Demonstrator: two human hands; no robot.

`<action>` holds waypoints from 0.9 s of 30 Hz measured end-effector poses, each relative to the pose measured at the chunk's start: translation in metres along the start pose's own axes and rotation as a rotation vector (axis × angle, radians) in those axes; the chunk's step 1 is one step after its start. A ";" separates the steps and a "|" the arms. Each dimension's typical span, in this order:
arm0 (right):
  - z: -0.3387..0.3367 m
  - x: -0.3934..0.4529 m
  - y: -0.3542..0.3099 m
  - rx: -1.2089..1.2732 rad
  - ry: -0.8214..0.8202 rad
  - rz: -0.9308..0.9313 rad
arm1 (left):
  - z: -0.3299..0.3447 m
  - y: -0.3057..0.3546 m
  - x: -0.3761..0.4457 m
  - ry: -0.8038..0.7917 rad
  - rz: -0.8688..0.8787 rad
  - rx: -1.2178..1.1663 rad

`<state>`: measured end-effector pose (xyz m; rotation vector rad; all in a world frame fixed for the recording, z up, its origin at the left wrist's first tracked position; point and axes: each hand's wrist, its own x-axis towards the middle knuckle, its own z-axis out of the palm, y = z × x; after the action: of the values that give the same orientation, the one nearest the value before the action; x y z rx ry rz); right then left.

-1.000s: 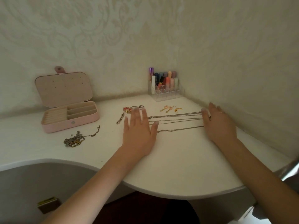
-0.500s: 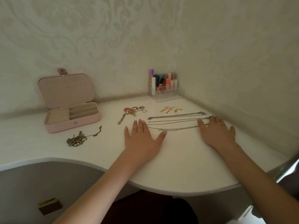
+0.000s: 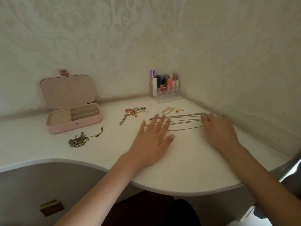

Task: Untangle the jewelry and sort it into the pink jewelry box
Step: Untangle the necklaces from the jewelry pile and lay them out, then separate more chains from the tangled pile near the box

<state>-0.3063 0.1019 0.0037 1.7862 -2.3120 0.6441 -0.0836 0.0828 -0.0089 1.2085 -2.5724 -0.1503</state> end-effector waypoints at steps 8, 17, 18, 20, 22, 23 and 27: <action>-0.009 -0.012 -0.011 0.099 -0.237 -0.007 | 0.000 0.000 0.001 -0.007 -0.024 -0.023; 0.006 -0.003 0.000 0.143 -0.198 0.025 | 0.003 -0.001 0.001 -0.047 -0.137 -0.102; 0.006 -0.002 0.001 0.139 -0.196 0.025 | 0.002 -0.001 0.000 -0.042 -0.156 -0.130; 0.007 -0.002 0.001 0.170 -0.161 -0.012 | -0.001 0.000 -0.002 -0.014 -0.172 -0.172; 0.006 -0.002 -0.005 0.223 -0.076 -0.088 | -0.006 -0.002 -0.005 0.038 -0.182 -0.193; 0.005 -0.001 -0.010 0.240 -0.041 -0.136 | -0.009 -0.006 -0.007 0.069 -0.192 -0.185; 0.006 0.001 -0.061 0.289 -0.037 -0.394 | -0.027 -0.048 -0.029 0.319 -0.292 -0.072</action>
<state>-0.2476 0.0859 0.0136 2.3106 -1.8735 0.9112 -0.0227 0.0751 -0.0002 1.4452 -2.0964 -0.1003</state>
